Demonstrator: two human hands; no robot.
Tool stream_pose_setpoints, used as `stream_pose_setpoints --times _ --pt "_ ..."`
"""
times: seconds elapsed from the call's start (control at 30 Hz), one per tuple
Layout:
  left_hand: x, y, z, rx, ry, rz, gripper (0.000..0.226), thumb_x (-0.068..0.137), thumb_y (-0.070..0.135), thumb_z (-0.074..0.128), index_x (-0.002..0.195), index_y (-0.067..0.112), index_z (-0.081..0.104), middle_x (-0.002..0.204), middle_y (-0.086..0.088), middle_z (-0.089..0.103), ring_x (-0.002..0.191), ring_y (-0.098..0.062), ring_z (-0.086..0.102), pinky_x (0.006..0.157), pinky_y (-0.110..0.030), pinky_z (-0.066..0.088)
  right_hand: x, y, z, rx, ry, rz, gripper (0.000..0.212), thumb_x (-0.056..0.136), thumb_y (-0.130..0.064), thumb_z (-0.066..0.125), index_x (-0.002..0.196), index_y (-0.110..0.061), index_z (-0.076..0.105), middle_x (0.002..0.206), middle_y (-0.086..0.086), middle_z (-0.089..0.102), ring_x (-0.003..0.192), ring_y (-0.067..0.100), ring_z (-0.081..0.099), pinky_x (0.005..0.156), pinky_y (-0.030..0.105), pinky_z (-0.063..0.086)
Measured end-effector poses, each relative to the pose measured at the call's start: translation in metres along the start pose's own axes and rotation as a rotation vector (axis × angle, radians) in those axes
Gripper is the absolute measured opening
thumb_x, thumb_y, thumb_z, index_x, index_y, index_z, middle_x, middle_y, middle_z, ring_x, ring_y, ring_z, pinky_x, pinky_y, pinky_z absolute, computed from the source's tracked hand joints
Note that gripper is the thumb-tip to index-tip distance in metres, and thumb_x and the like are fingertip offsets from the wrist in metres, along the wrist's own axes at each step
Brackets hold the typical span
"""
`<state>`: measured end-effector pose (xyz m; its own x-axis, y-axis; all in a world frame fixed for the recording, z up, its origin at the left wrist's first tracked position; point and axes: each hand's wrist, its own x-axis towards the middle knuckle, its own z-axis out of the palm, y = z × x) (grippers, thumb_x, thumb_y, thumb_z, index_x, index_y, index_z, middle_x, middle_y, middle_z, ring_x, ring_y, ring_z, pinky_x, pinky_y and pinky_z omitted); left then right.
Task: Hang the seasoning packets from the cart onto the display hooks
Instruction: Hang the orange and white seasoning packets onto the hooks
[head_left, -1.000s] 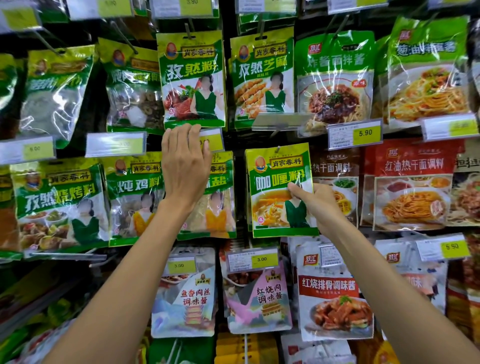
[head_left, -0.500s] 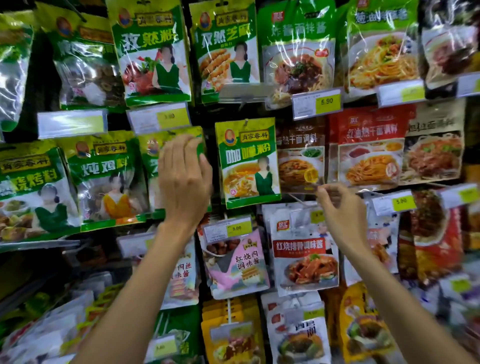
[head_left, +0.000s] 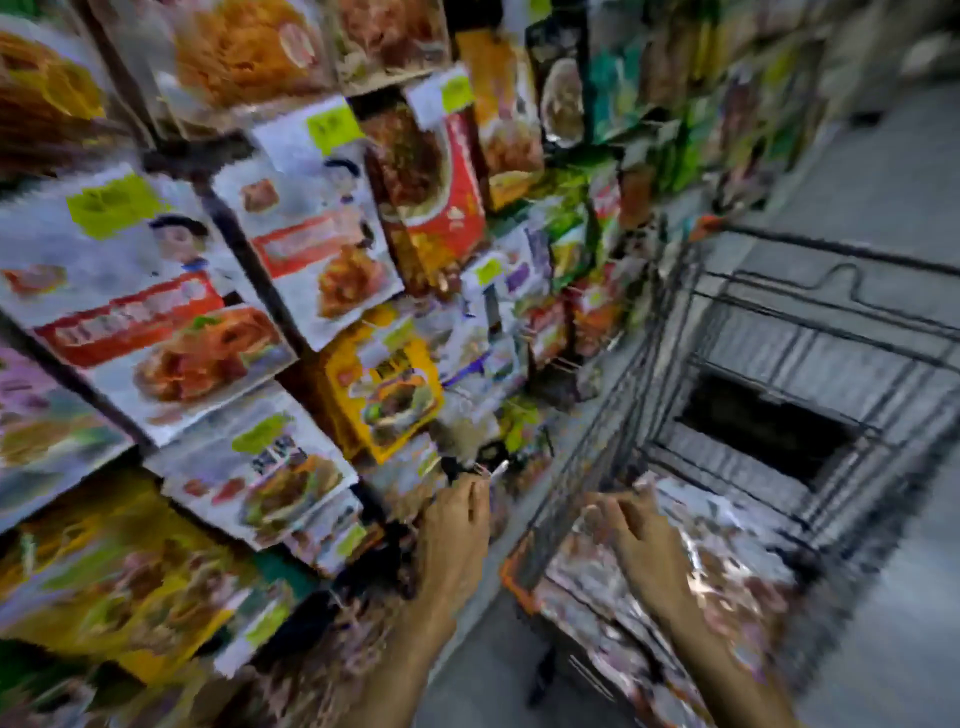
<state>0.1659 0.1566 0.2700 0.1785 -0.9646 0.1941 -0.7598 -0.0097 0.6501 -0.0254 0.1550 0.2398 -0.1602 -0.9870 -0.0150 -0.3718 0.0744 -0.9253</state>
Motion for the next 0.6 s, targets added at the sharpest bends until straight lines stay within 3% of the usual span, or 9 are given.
stream_pose_setpoints --times 0.07,0.17,0.33,0.43,0.5,0.6 --pt "-0.003 -0.002 0.042 -0.057 -0.138 -0.037 0.026 0.101 0.015 0.043 0.091 0.000 0.062 0.075 -0.017 0.061 0.069 -0.032 0.057 0.065 -0.044 0.043 -0.011 0.037 -0.021 -0.027 0.049 0.129 0.023 0.100 -0.021 0.049 0.085 -0.013 0.065 0.073 0.002 0.067 0.068 0.012 0.064 0.062 0.032 0.046" --pt "0.007 -0.005 0.096 -0.070 -0.295 -0.025 0.025 0.101 0.015 0.043 0.084 0.003 0.059 0.064 -0.009 0.051 0.056 -0.024 0.046 0.055 -0.036 0.031 -0.013 0.084 -0.042 -0.053 0.174 0.296 0.025 0.100 -0.019 0.049 0.085 -0.006 0.064 0.070 0.004 0.064 0.066 0.018 0.061 0.059 0.026 0.043" --pt "0.031 -0.011 0.182 -0.036 -0.557 0.041 0.030 0.100 0.010 0.043 0.071 0.004 0.048 0.063 -0.017 0.042 0.057 -0.025 0.038 0.055 -0.034 0.022 -0.004 0.153 -0.048 -0.070 0.308 0.533 0.030 0.101 -0.019 0.047 0.089 0.003 0.063 0.079 0.020 0.066 0.075 0.035 0.063 0.071 0.043 0.051" --pt "0.044 -0.027 0.234 0.061 -0.689 0.046 0.029 0.100 0.012 0.042 0.075 0.001 0.050 0.066 -0.024 0.048 0.057 -0.027 0.043 0.056 -0.036 0.029 0.004 0.193 -0.042 -0.060 0.364 0.664 0.028 0.101 -0.018 0.045 0.087 0.003 0.059 0.086 0.024 0.066 0.082 0.037 0.064 0.074 0.044 0.050" --pt "0.052 -0.040 0.265 0.124 -0.739 0.022 0.029 0.101 0.017 0.042 0.086 -0.003 0.057 0.075 -0.029 0.057 0.063 -0.033 0.055 0.057 -0.041 0.041 0.012 0.222 -0.037 -0.106 0.381 0.736 0.031 0.101 -0.019 0.046 0.091 0.007 0.060 0.088 0.026 0.066 0.084 0.039 0.062 0.071 0.040 0.046" --pt "0.059 -0.063 0.305 0.165 -0.805 -0.052 0.031 0.101 0.020 0.042 0.105 -0.005 0.060 0.097 -0.026 0.063 0.090 -0.035 0.060 0.076 -0.039 0.045 0.021 0.260 -0.023 -0.137 0.381 0.816 0.033 0.100 -0.017 0.047 0.097 0.013 0.059 0.093 0.031 0.062 0.088 0.041 0.059 0.073 0.042 0.045"
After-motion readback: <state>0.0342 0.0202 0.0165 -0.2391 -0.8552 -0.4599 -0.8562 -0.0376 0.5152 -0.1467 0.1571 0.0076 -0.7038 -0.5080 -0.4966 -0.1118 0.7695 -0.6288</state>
